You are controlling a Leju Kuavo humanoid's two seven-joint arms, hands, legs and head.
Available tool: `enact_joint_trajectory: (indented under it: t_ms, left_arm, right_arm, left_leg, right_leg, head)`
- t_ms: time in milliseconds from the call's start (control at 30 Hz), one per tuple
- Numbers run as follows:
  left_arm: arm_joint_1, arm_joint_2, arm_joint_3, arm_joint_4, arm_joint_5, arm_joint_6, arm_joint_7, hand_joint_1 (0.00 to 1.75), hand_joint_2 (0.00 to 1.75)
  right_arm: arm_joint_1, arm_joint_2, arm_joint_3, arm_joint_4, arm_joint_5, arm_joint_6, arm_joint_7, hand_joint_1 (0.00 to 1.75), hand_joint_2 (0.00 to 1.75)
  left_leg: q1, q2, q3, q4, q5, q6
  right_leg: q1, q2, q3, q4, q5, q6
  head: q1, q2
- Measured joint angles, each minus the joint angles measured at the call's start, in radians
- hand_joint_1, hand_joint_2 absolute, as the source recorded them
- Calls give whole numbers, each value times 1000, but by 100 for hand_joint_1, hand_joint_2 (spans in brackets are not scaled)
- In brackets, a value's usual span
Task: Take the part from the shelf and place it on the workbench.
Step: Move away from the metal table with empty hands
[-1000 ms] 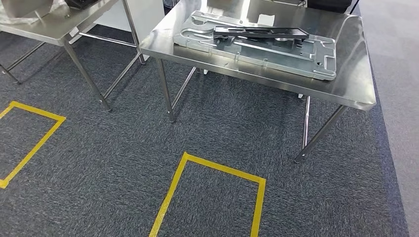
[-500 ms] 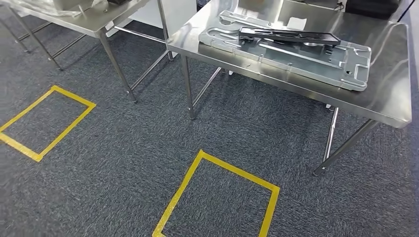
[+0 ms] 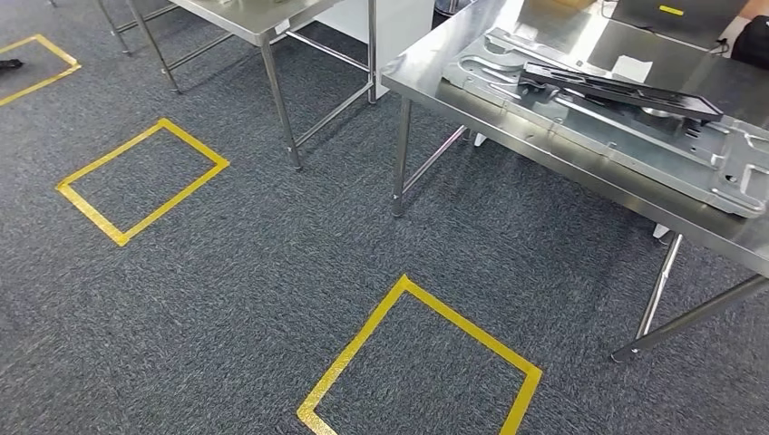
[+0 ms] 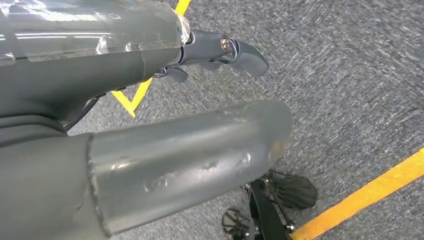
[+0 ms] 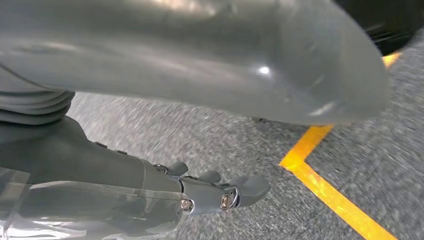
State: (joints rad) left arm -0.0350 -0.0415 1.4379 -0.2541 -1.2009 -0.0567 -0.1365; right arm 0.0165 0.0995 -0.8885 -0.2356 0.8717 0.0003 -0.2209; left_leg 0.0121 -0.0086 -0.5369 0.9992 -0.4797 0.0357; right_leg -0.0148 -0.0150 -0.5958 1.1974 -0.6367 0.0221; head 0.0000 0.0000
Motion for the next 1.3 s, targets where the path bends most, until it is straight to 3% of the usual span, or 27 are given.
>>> enact_joint_trajectory:
  t_ms: [33, 67, 100, 133, 200, 267, 333, 367, 400, 433, 500, 567, 600, 633, 733, 800, 867, 967, 1067, 1100, 1167, 1200, 1233, 1300]
  left_arm:
    - [-1, 0, -2, 0, -3, 2, 4, 0, 0]
    - [-1, 1, -3, 0, -6, 4, 7, 0, 0]
    - [0, 1, -5, 0, -9, 5, 9, 0, 0]
    - [0, 2, -7, 0, -12, 5, 10, 0, 0]
    - [-3, 2, -13, 1, -15, 5, 11, 0, 0]
    - [-7, 3, -16, 1, -15, 5, 13, 0, 0]
    - [-5, 4, -17, 2, -16, 5, 15, 0, 0]
    - [-4, 4, -17, 3, -16, 5, 16, 0, 0]
    - [-3, 5, -17, 3, -16, 5, 16, 0, 0]
    - [-3, 6, -17, 4, -17, 5, 16, 0, 0]
    - [-8, 7, -18, 4, -18, 4, 17, 0, 0]
    - [-8, 7, -18, 5, -21, 4, 17, 0, 0]
    - [-7, 6, -19, 6, -23, 4, 18, 0, 0]
    - [-6, 6, -19, 6, -26, 4, 19, 0, 0]
    - [-7, 7, -20, 6, -32, 4, 22, 0, 0]
    - [-6, 7, -23, 6, -36, 3, 24, 0, 0]
    - [-2, 7, -27, 7, -40, 4, 25, 0, 0]
    - [-2, 5, -33, 8, -47, 5, 25, 0, 0]
    - [-2, 5, -36, 8, -48, 5, 25, 0, 0]
    - [-4, 5, -38, 8, -49, 5, 25, 0, 0]
    - [-6, 3, -42, 8, -51, 5, 25, 0, 0]
    - [-6, 0, -43, 9, -51, 6, 25, 0, 0]
    - [-6, -2, -44, 9, -52, 6, 25, 0, 0]
    - [-7, -6, -45, 9, -53, 7, 25, 0, 0]
  right_arm:
    - [1, 0, 5, 2, 9, -2, 3, 0, 0]
    - [2, -1, 10, 3, 17, -3, 6, 0, 0]
    - [3, -1, 15, 5, 24, -4, 8, 0, 0]
    - [3, -2, 18, 6, 29, -5, 10, 0, 0]
    - [4, -5, 23, 8, 35, -6, 12, 0, 0]
    - [4, -6, 26, 10, 37, -6, 13, 0, 0]
    - [1, -6, 31, 11, 38, -6, 14, 0, 0]
    - [0, -6, 33, 11, 39, -6, 14, 0, 0]
    - [0, -6, 35, 11, 41, -6, 14, 0, 0]
    - [1, -6, 35, 11, 42, -7, 14, 0, 0]
    - [4, -6, 36, 12, 46, -7, 15, 0, 0]
    - [4, -6, 37, 13, 49, -7, 17, 0, 0]
    - [4, -7, 37, 13, 50, -6, 18, 0, 0]
    - [2, -7, 38, 13, 51, -4, 19, 0, 0]
    - [-1, -8, 38, 14, 55, 3, 21, 0, 0]
    - [-6, -8, 38, 14, 62, 6, 25, 0, 0]
    - [-13, -10, 39, 15, 69, 7, 29, 0, 0]
    - [-14, -14, 39, 15, 74, 7, 30, 0, 0]
    - [-13, -14, 39, 15, 75, 8, 30, 0, 0]
    - [-13, -14, 39, 16, 76, 9, 30, 0, 0]
    - [-11, -15, 39, 17, 79, 10, 30, 0, 0]
    - [-9, -15, 39, 18, 81, 9, 31, 0, 0]
    - [-8, -16, 39, 18, 83, 9, 31, 0, 0]
    - [-6, -18, 39, 18, 85, 8, 32, 0, 0]
  left_leg:
    - [0, -12, -2, 1, 1, 1]
    - [-1, -25, -3, 2, 1, 1]
    - [-1, -37, -2, 4, 0, 0]
    - [-1, -51, -2, 6, 0, -1]
    - [-1, -76, -6, 14, -3, -8]
    - [0, -99, -17, 19, -2, -21]
    - [4, -124, -25, 16, 3, -38]
    - [5, -122, -27, 19, 1, -44]
    - [5, -103, -35, 35, -10, -49]
    - [4, -75, -50, 70, -33, -53]
    - [4, -18, -107, 193, -99, -60]
    - [8, -2, -151, 290, -132, -67]
    - [9, 2, -149, 291, -123, -69]
    - [10, 7, -125, 250, -97, -69]
    - [4, 51, -16, 51, -19, -58]
    - [-3, 61, 2, 10, -14, -47]
    - [-1, 43, 0, 3, -7, -37]
    - [7, 25, 8, -12, 5, -23]
    - [7, 21, 7, -13, 7, -20]
    - [7, 17, 5, -13, 8, -17]
    - [7, -4, 0, -12, 11, -13]
    - [7, -23, -2, -10, 11, -13]
    - [7, -44, -3, -6, 11, -15]
    - [7, -80, -8, 5, 7, -25]
  right_leg:
    - [0, 7, -27, 53, -17, 1]
    - [-1, 9, -40, 76, -13, 2]
    - [-1, 12, -37, 62, 11, 2]
    - [-1, 19, -17, 13, 49, -1]
    - [-5, 70, 34, -114, 112, -8]
    - [-5, 109, 57, -175, 128, -13]
    - [-3, 94, 59, -182, 128, -20]
    - [-4, 80, 62, -188, 131, -26]
    - [-5, 65, 66, -194, 134, -33]
    - [-7, 49, 68, -201, 136, -39]
    - [-3, 16, 70, -203, 135, -47]
    - [0, -15, 70, -202, 133, -49]
    - [2, -29, 70, -202, 131, -49]
    - [2, -42, 72, -201, 130, -48]
    - [6, -76, 80, -198, 122, -37]
    - [9, -91, 85, -198, 120, -26]
    - [8, -98, 90, -199, 118, -15]
    - [3, -57, 87, -181, 98, -2]
    - [2, -36, 78, -160, 82, -2]
    - [1, -24, 64, -131, 63, -1]
    - [0, 1, 8, -21, 16, 1]
    - [-2, 10, -6, 0, 24, 2]
    - [-4, 21, -2, -15, 50, 3]
    - [-12, 66, 43, -127, 115, 1]
  head:
    - [0, 0]
    - [0, 0]
    - [0, 0]
    - [0, 0]
    - [0, 0]
    - [-1, 0]
    - [-1, 0]
    - [-1, 0]
    - [-3, 0]
    - [-7, 0]
    - [-12, 0]
    - [-13, 0]
    - [-13, 0]
    - [-13, 0]
    - [-12, 0]
    - [-10, 0]
    - [-9, 0]
    - [-6, 0]
    - [-4, 0]
    - [-4, 0]
    - [-2, 0]
    - [-2, 0]
    - [-2, 0]
    - [-2, 0]
